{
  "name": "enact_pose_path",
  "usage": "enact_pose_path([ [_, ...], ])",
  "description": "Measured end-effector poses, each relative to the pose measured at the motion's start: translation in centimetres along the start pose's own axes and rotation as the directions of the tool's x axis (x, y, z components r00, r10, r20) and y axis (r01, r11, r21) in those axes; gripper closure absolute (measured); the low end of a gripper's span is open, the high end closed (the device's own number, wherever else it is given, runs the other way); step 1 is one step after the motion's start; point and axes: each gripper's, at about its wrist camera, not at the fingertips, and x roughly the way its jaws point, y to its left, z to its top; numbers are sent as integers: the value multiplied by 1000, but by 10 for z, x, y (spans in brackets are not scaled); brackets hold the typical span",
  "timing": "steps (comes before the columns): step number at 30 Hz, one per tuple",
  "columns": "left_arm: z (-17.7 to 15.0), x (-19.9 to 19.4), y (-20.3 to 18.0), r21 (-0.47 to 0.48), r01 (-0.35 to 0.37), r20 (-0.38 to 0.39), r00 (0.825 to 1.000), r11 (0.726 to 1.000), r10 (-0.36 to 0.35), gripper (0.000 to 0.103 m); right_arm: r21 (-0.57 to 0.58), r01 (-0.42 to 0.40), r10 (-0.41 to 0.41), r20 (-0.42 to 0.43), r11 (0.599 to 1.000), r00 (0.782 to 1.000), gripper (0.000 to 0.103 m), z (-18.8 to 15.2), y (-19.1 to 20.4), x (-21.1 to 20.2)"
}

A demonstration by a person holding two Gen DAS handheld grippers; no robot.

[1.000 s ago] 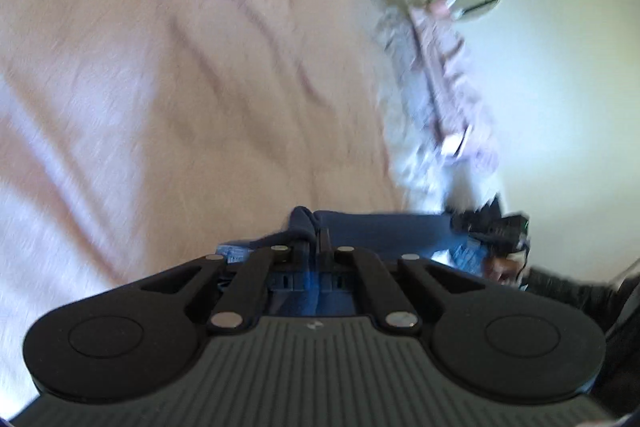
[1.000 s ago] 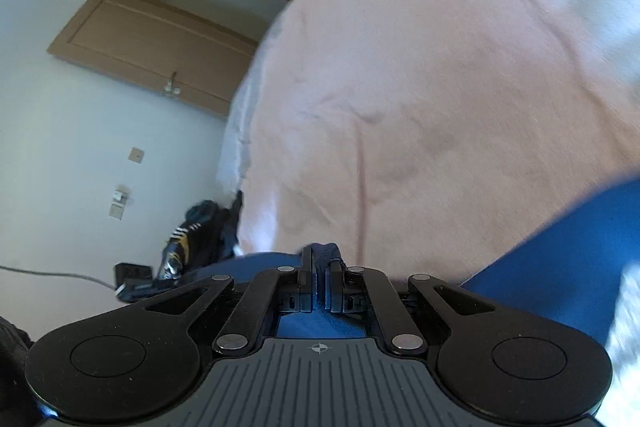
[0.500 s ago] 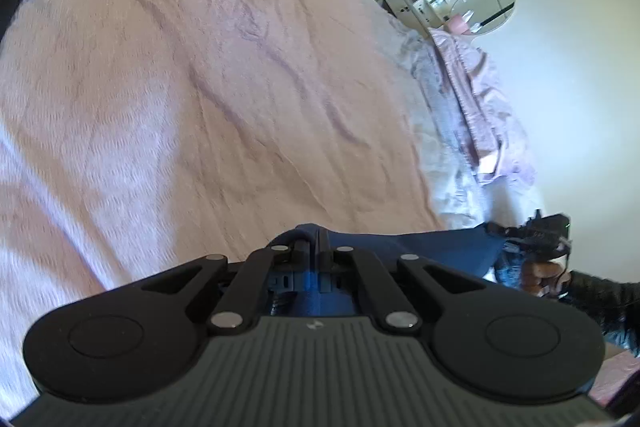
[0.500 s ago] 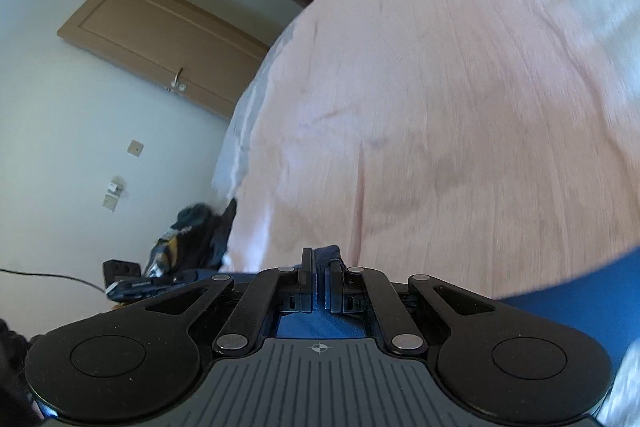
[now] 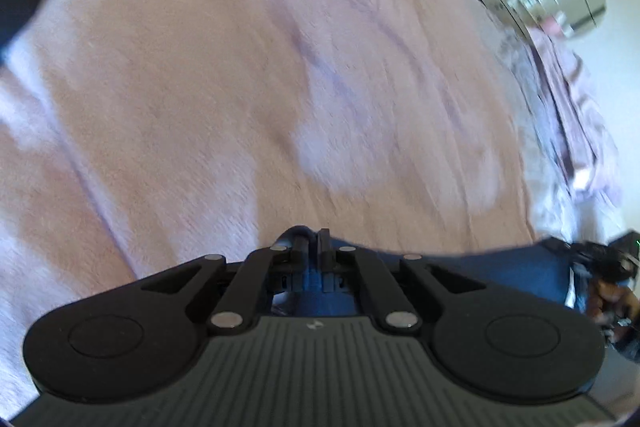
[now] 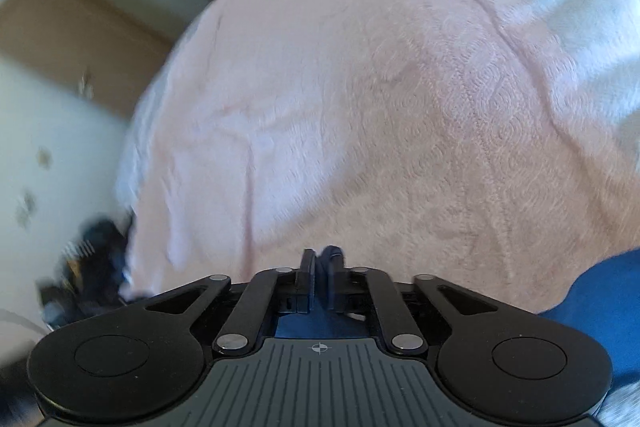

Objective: Fold clothes

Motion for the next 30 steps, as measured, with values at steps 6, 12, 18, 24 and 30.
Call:
enact_pose_path([
  [6, 1, 0, 2, 5, -30, -20, 999, 1000, 30, 102, 71, 35, -26, -117, 997, 993, 87, 17, -6, 19],
  [12, -7, -20, 19, -52, -172, -20, 985, 984, 171, 103, 158, 210, -211, -10, 965, 977, 59, 30, -25, -11],
  [18, -11, -32, -18, 83, -119, 19, 993, 989, 118, 102, -135, 108, -100, 69, 985, 993, 57, -6, 34, -42],
  [24, -30, 36, -79, 259, -47, -96, 993, 965, 74, 97, -232, 58, -78, -77, 971, 994, 57, -71, 54, 19],
  [30, -40, 50, -78, 350, -137, -150, 968, 927, 200, 98, -269, 184, -214, -88, 946, 973, 57, -90, -4, -37],
])
